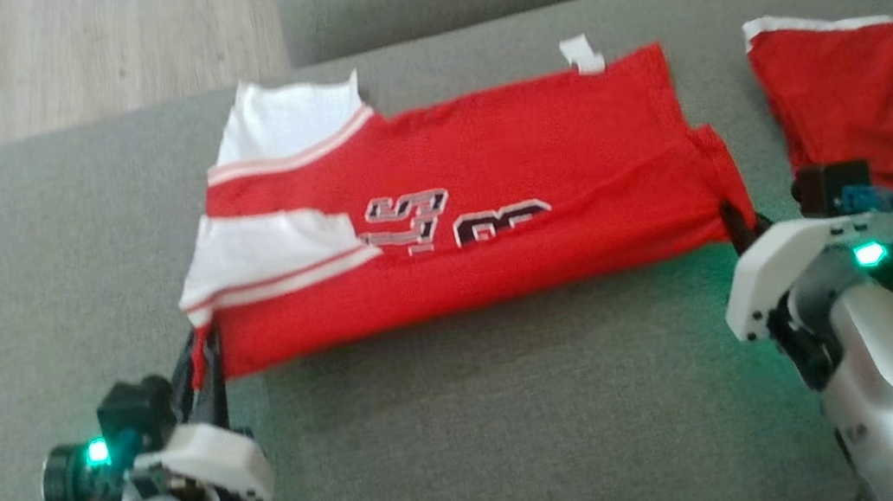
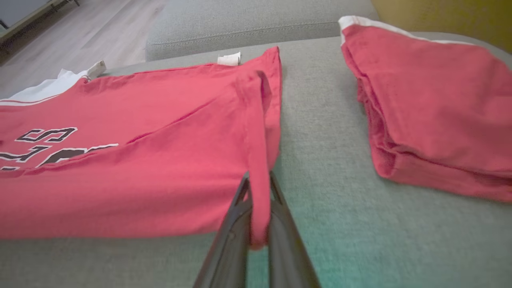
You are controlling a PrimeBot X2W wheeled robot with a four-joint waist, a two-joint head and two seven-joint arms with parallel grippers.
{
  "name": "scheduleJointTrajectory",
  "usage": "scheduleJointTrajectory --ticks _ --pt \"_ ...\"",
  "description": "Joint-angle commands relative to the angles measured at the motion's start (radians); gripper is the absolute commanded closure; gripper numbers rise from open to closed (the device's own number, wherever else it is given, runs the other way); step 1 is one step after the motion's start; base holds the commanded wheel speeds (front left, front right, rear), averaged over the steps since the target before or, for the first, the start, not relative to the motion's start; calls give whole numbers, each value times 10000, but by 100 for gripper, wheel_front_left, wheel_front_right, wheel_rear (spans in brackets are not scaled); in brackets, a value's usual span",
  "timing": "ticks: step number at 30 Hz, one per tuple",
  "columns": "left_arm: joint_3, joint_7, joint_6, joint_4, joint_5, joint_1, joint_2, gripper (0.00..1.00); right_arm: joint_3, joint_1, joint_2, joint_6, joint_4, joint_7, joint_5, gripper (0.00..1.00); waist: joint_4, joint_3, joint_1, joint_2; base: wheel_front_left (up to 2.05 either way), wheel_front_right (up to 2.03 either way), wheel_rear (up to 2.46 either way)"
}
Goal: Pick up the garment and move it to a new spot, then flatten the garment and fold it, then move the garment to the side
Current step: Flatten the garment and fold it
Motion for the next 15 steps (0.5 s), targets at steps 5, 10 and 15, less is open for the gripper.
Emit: scheduleJointTrajectory --ticks 5,10,15 --pt "296 332 194 -1305 -216 959 581 100 680 1022 -873 37 -1990 1186 969 100 -190 -756 2 -1 0 0 0" --pt "314 767 491 -2528 -353 1990 823 100 712 2239 -1416 37 -3753 2441 1672 100 -223 -983 2 -1 0 0 0" --pt "213 1232 661 -3359 -389 2556 976 100 498 3054 -1564 37 -4910 3189 1940 100 -215 -1005 2 -1 0 0 0"
